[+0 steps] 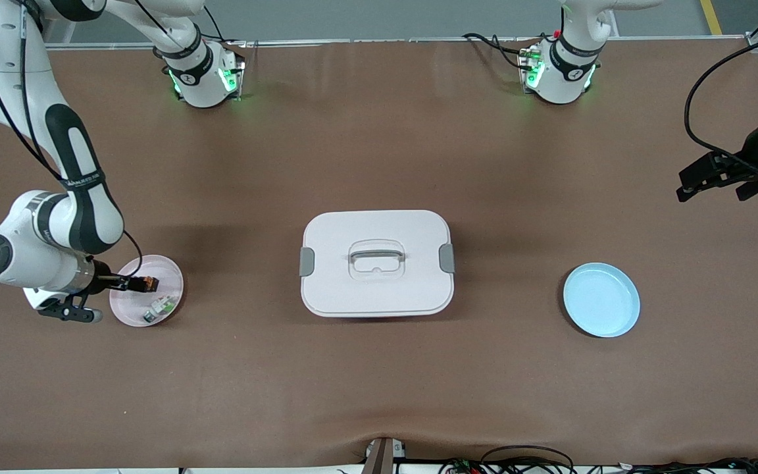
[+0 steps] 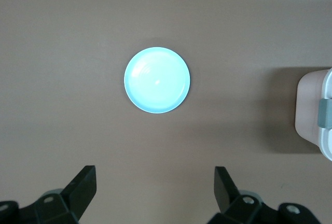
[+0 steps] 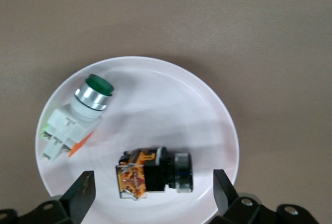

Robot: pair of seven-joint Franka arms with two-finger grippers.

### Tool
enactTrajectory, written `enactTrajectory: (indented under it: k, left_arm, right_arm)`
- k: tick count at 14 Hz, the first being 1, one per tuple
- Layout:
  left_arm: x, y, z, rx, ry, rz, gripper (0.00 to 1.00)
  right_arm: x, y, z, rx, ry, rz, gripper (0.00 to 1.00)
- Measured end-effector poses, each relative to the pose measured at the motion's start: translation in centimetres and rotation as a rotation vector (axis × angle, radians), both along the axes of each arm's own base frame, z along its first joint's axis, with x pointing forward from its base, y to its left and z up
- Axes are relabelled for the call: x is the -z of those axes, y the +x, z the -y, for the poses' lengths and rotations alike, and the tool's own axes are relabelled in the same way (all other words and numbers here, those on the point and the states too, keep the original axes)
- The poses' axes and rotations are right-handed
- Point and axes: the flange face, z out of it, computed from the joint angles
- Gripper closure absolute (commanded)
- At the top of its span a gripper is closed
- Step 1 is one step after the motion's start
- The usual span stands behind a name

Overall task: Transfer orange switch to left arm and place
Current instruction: 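Move the right gripper down over the white plate's orange switch, then lower the right gripper and close it on the orange switch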

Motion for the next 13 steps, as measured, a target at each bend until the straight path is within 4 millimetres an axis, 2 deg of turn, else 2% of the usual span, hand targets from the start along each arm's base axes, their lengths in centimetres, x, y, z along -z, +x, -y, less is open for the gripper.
enactTrajectory:
  k: [4, 7, 13]
  left_arm:
    - [0.0, 0.0, 0.0, 0.000, 0.000, 0.000, 0.00]
    - [0.0, 0.0, 0.0, 0.000, 0.000, 0.000, 0.00]
    - [0.0, 0.0, 0.0, 0.000, 0.000, 0.000, 0.00]
  right_arm:
    - [0.6, -0.1, -1.4, 0.001, 0.001, -0.001, 0.00]
    - [1.2, -0.4, -1.4, -0.001, -0.002, 0.001, 0.00]
    - [1.2, -0.4, -0.9, -0.042, -0.017, 0.003, 0.00]
